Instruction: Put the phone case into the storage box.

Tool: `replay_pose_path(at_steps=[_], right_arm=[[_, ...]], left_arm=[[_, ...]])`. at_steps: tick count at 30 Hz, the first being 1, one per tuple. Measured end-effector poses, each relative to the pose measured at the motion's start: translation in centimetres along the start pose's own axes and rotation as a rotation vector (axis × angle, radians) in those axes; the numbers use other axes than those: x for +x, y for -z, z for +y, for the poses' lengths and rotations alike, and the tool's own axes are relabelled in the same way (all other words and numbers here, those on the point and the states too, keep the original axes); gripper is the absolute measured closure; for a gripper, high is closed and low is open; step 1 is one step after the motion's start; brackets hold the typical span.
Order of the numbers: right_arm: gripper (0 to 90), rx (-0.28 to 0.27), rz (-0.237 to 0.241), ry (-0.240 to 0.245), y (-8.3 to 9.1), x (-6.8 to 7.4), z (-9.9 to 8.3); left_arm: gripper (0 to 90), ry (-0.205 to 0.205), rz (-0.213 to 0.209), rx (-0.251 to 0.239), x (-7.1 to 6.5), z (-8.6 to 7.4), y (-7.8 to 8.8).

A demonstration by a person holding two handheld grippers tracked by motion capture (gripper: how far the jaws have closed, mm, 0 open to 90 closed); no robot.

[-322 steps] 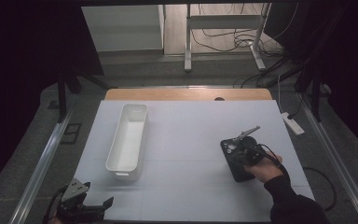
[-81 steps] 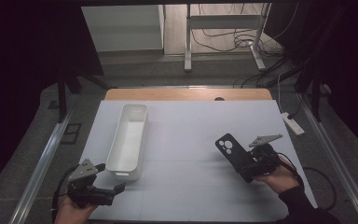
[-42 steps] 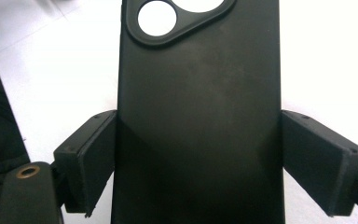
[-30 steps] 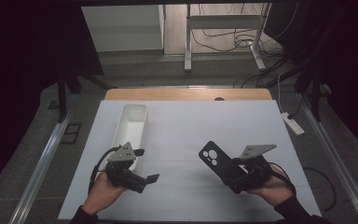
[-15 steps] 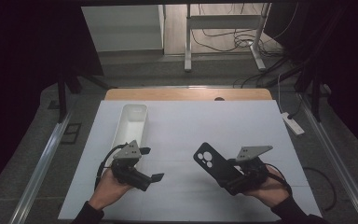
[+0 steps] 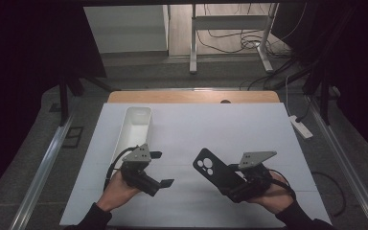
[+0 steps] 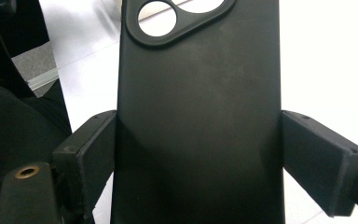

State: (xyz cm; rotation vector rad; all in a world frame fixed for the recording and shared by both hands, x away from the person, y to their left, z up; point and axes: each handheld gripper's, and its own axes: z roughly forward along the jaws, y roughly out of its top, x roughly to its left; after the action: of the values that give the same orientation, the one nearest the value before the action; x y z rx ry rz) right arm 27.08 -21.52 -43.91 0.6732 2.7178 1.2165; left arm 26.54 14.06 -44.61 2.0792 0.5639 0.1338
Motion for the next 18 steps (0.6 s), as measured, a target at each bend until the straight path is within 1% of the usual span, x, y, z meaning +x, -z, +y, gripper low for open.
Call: replay_pose_path(at_steps=[3, 4, 10, 13, 16, 18], right_arm=[[15.1, 0.002, 0.008, 0.011, -0.1, 0.1, 0.1], [15.1, -0.002, 0.019, 0.01, -0.2, 0.2, 0.2], [15.0, -0.011, 0.046, 0.027, -0.4, 0.5, 0.4], [15.0, -0.013, 0.059, 0.035, -0.5, 0.6, 0.5], [15.0, -0.015, 0.069, 0.042, -0.7, 0.7, 0.6], [15.0, -0.017, 0.081, 0.047, -0.8, 0.9, 0.7]], left_arm=[[0.0, -0.005, -0.013, -0.004, -0.1, 0.2, -0.2], [0.0, -0.007, -0.018, -0.005, -0.1, 0.2, -0.3], [0.0, -0.021, -0.055, -0.02, -0.2, 0.6, -0.8], [0.0, -0.025, -0.065, -0.024, -0.3, 0.8, -1.0], [0.0, -0.032, -0.082, -0.022, -0.3, 0.9, -1.2], [0.0, -0.045, -0.091, -0.017, -0.3, 1.0, -1.4]])
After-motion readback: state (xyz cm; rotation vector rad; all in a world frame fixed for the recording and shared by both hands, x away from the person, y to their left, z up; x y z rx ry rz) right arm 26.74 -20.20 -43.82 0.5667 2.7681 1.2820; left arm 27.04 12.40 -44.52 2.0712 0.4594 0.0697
